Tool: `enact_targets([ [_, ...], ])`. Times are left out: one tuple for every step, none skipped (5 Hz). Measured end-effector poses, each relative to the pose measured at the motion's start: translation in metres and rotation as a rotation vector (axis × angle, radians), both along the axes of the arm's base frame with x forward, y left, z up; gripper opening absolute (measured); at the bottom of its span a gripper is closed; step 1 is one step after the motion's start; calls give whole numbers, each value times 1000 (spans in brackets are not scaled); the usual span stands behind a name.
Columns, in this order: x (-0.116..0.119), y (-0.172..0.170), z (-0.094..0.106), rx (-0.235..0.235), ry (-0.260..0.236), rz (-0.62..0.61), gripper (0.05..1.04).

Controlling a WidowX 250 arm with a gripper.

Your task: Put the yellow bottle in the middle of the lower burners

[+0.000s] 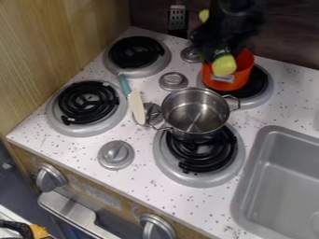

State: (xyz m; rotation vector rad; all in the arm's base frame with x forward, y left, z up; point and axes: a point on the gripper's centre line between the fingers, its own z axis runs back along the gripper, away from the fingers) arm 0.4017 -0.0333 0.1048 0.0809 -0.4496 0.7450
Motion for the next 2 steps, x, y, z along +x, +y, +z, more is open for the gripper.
enact_targets([
  [-15, -6, 19, 39, -9, 39, 652],
  [-28, -1, 29, 65, -3, 71, 652],
])
